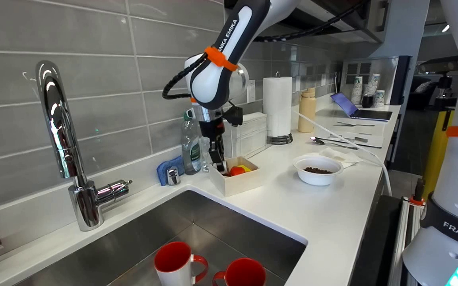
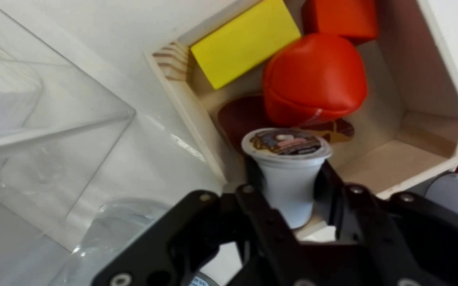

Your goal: Take the small white container out of the wooden box and place it on the counter top

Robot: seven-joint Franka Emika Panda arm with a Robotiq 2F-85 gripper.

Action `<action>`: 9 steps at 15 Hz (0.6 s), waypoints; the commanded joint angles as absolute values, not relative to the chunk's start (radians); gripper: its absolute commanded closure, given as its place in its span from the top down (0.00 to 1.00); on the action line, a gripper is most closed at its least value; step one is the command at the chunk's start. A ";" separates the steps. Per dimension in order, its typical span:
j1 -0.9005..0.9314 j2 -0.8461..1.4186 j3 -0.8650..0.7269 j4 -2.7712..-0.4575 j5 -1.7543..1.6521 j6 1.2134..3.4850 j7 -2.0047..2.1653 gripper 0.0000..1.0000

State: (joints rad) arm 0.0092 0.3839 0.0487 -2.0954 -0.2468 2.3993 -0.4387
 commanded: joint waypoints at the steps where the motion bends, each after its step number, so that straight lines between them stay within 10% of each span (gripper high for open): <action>1: 0.015 0.332 0.047 -2.092 -0.258 2.325 -0.409 0.07; 9: 0.039 0.195 0.032 -2.123 -0.317 2.124 -0.282 0.07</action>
State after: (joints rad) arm 0.0229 0.2673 0.0456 -2.0946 -0.2751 2.1916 -0.3431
